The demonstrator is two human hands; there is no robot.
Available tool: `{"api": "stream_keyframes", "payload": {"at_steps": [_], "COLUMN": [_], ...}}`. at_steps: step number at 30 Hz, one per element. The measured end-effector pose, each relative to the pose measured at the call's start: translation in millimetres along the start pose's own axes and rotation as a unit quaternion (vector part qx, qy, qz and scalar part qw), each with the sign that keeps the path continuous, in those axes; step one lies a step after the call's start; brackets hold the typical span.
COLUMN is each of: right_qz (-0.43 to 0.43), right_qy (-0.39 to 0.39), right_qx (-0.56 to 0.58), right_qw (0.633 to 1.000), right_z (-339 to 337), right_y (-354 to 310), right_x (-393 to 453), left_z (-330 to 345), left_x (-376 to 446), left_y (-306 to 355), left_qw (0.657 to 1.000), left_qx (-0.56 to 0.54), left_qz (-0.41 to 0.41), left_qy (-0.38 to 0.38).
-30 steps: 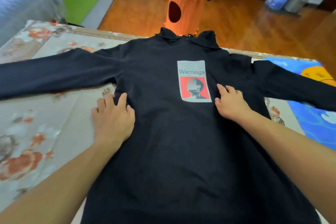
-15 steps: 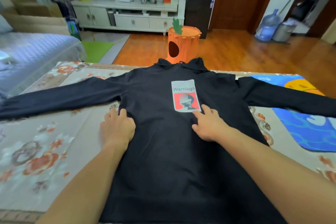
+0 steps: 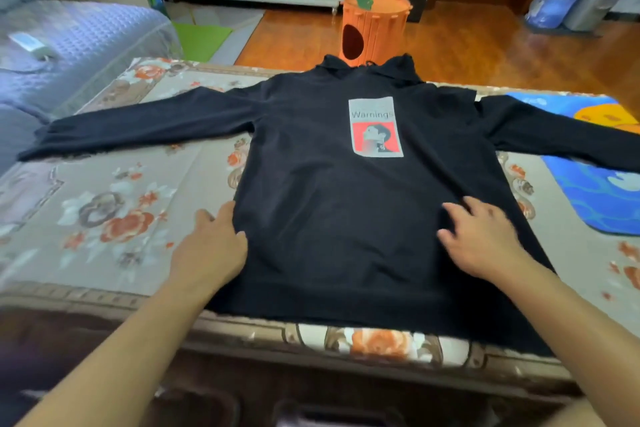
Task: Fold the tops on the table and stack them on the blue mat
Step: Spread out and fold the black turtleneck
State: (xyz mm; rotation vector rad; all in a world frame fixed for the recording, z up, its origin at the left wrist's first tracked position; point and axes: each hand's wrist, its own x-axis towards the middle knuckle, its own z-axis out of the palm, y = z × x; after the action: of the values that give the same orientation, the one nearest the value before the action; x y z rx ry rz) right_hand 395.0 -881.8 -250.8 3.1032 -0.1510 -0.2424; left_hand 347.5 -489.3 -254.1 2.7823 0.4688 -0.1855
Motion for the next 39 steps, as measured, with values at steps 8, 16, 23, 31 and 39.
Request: {"api": "stream_keyframes", "payload": {"at_steps": [8, 16, 23, 31, 39], "right_qz": [0.189, 0.151, 0.120, -0.042, -0.094], "right_qy": [0.036, -0.033, -0.157, -0.034, -0.025], "right_qx": [0.114, 0.058, -0.086, -0.013, 0.011], "right_qw": [0.975, 0.986, 0.976, 0.998, 0.995], "right_z": [3, -10, -50, -60, -48], "right_y": [40, 60, 40, -12, -39], "right_x": [-45, -67, -68, -17, 14], "left_z": [5, -12, -38, 2, 9], "left_x": [-20, -55, -34, 4, 26], "left_y": [-5, -29, -9, 17, 49], "left_qw": [0.997, 0.950, 0.881, 0.986, 0.986], "left_qx": [0.051, 0.297, 0.428, 0.057, 0.140], "left_qz": [0.050, 0.077, 0.072, 0.156, 0.085], "left_qy": [0.008, -0.052, -0.190, 0.001, -0.021]}}
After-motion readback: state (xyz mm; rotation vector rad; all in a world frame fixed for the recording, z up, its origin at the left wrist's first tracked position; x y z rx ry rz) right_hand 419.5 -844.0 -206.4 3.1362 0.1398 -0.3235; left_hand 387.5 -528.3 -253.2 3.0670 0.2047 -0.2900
